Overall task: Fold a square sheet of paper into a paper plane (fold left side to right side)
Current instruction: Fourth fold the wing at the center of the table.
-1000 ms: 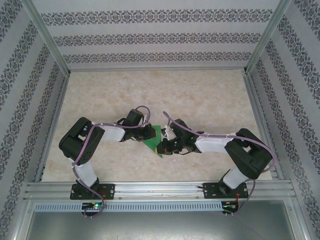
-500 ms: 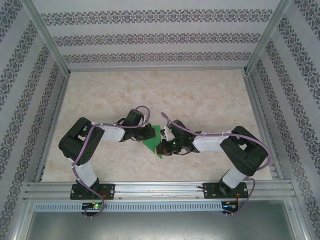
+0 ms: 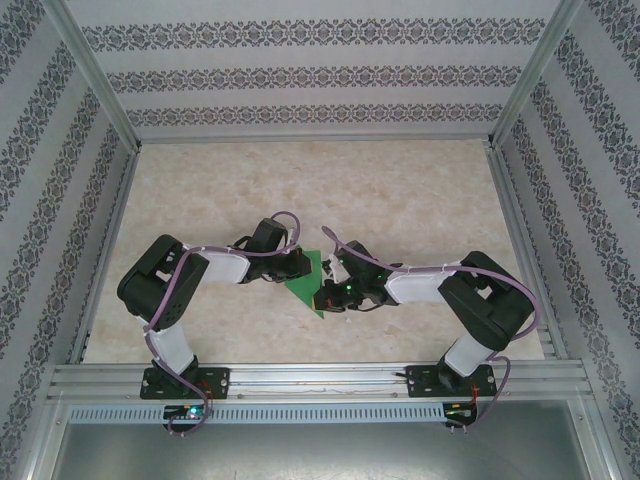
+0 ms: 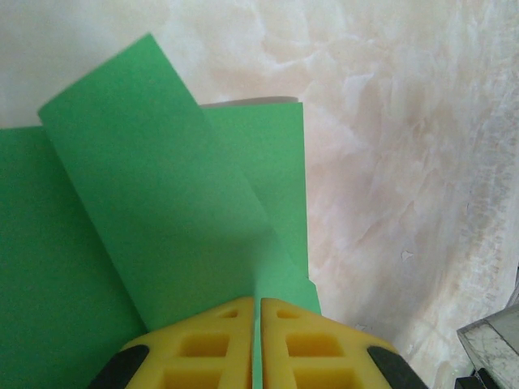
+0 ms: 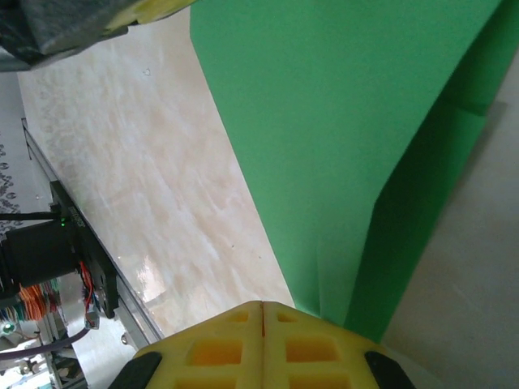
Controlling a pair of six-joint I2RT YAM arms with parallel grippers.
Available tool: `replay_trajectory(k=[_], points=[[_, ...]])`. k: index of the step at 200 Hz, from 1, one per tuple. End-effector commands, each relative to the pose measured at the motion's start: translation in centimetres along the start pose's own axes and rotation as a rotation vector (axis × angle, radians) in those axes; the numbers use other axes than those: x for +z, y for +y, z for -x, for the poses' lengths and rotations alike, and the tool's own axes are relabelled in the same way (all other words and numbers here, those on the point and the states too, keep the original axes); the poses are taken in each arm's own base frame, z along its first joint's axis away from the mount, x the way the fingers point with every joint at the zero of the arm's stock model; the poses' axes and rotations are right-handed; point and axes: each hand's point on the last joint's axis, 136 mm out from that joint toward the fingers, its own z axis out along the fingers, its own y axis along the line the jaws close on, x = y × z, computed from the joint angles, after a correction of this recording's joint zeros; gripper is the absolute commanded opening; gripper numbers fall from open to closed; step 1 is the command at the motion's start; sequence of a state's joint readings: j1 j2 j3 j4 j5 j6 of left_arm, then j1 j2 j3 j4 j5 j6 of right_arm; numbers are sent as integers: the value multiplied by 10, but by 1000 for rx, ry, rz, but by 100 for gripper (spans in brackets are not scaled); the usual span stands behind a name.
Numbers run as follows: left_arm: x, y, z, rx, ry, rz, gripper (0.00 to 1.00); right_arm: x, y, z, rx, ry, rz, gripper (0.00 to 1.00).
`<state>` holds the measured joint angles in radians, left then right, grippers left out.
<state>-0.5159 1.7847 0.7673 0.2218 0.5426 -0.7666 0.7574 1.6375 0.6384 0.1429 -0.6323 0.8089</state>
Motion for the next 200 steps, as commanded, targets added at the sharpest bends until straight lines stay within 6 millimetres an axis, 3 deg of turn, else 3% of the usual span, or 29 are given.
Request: replay_trajectory(k=[1, 200], points=[[1, 42, -24, -68, 56, 149, 11, 5, -12, -11, 10, 28, -41, 1], [1, 43, -24, -68, 59, 158, 11, 7, -25, -22, 28, 49, -85, 1]])
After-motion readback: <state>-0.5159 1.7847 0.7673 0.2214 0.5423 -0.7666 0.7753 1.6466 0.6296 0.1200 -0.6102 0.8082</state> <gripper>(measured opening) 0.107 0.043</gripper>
